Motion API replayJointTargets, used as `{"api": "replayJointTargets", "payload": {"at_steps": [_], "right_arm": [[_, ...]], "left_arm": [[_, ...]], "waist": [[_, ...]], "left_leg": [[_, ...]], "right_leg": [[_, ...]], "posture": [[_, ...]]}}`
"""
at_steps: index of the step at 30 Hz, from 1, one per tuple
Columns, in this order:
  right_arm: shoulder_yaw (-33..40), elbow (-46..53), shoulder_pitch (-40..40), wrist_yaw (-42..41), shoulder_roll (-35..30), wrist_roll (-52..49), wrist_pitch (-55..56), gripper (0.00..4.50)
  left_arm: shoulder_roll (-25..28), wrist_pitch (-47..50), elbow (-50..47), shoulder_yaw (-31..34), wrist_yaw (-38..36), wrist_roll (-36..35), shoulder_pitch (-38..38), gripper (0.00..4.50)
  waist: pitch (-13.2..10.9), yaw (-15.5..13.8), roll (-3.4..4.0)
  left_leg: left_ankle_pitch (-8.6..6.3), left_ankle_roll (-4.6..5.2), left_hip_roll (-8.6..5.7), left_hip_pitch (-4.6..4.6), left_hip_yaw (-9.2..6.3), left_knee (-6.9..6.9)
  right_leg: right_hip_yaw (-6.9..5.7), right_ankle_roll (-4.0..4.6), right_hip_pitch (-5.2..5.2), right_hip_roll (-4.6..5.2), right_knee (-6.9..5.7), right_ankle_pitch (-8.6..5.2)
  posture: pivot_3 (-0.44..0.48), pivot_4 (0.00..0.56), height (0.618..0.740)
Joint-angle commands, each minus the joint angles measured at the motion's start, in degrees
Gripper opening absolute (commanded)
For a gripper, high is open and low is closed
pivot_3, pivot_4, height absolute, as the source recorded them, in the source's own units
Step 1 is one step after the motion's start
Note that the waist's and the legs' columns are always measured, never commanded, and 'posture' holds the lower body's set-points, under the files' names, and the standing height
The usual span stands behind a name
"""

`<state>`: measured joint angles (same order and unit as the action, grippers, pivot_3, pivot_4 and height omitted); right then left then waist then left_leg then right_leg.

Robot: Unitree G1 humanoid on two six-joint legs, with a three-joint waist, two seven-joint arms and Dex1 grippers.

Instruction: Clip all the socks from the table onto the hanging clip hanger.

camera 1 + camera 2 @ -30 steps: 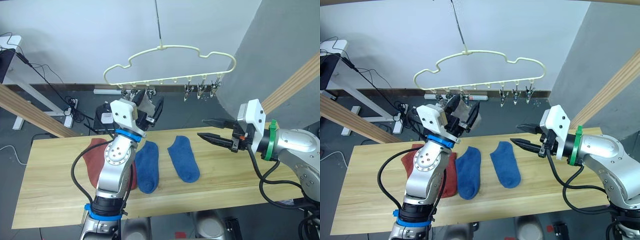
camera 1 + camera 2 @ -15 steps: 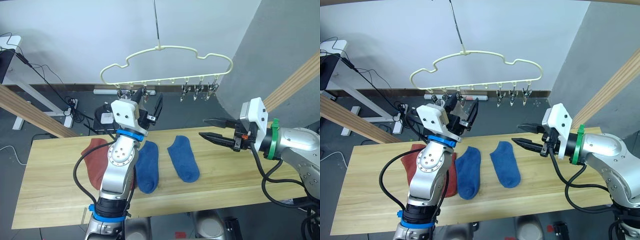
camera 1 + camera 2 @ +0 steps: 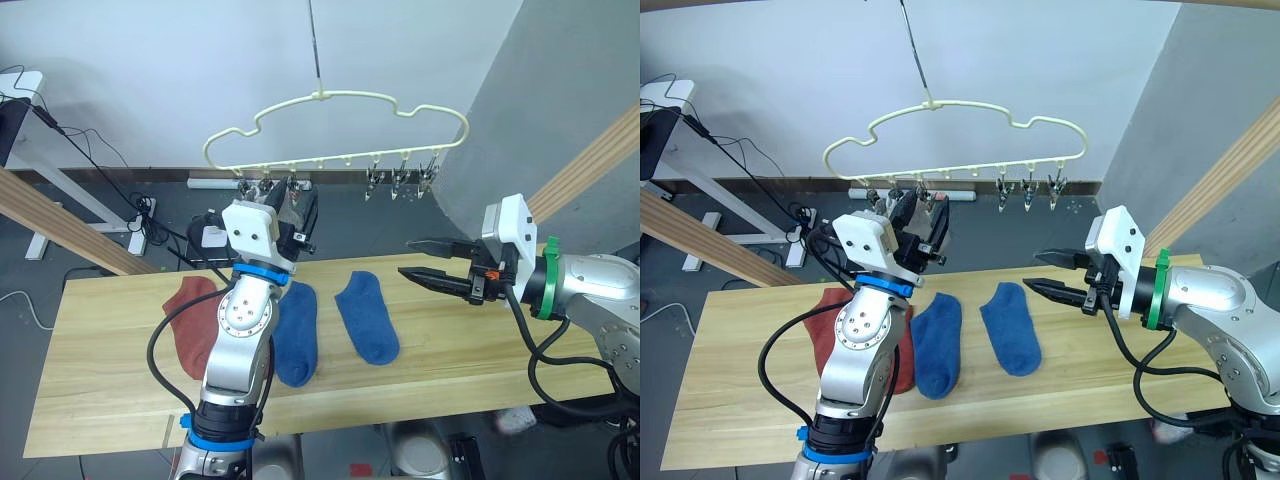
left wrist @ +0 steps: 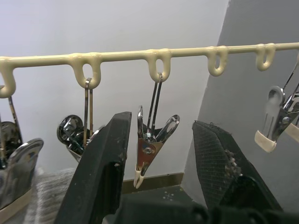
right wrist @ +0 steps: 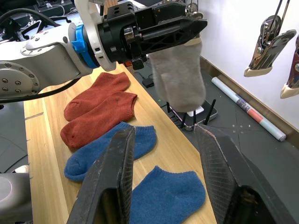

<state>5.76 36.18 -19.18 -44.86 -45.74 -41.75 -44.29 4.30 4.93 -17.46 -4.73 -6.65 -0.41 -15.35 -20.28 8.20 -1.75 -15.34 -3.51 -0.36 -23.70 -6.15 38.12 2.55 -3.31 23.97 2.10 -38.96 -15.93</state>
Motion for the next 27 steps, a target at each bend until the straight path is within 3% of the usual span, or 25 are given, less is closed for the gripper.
{"api": "replayJointTargets", "payload": {"at_steps": [1, 17, 20, 24, 27], "right_arm": [[2.0, 1.1, 0.0, -0.1, -0.6, -1.2, 0.6, 2.09], [1.8, 0.2, -0.3, -0.2, -0.3, -1.6, 0.5, 2.09], [1.8, 0.4, -0.2, -0.1, -0.3, -1.8, 0.4, 2.09], [1.8, 0.5, 0.0, 0.0, -0.4, -2.0, 0.3, 2.09], [1.7, 0.4, -0.1, 0.0, -0.4, -2.0, 0.4, 2.09]], "left_arm": [[-0.2, -0.1, -2.5, -0.4, 0.5, 0.9, -0.2, 2.29], [0.7, -0.8, -2.0, 0.0, 0.6, 2.0, -1.2, 2.29], [0.8, -1.2, -1.5, 0.1, 0.7, 2.1, -1.6, 1.76], [1.0, -1.8, -0.9, 0.1, 0.4, 2.0, -1.9, 0.68], [1.2, -2.1, -0.8, 0.1, 0.4, 1.9, -1.8, 0.22]], "waist": [[0.0, 0.0, 0.0], [0.0, 0.0, 0.0], [0.0, 0.0, 0.0], [0.0, 0.0, 0.0], [0.0, 0.0, 0.0]], "left_leg": [[0.0, 0.0, 0.0, 0.0, 0.0, 0.0], [0.0, 0.01, 0.0, 0.0, 0.0, 0.03], [0.01, 0.01, 0.0, 0.0, 0.0, 0.04], [0.01, 0.01, 0.01, 0.0, 0.0, 0.04], [0.01, 0.01, 0.01, 0.0, 0.0, 0.06]], "right_leg": [[0.0, 0.0, 0.0, 0.0, 0.0, 0.0], [0.0, 0.0, 0.0, 0.0, -0.03, 0.01], [0.0, 0.0, 0.0, 0.0, -0.03, 0.01], [0.0, 0.0, 0.0, 0.0, -0.04, 0.01], [0.0, 0.0, 0.0, 0.0, -0.04, 0.01]], "posture": [[-0.332, 0.339, 0.74], [-0.325, 0.337, 0.74], [-0.327, 0.338, 0.74], [-0.328, 0.338, 0.74], [-0.327, 0.337, 0.74]]}}
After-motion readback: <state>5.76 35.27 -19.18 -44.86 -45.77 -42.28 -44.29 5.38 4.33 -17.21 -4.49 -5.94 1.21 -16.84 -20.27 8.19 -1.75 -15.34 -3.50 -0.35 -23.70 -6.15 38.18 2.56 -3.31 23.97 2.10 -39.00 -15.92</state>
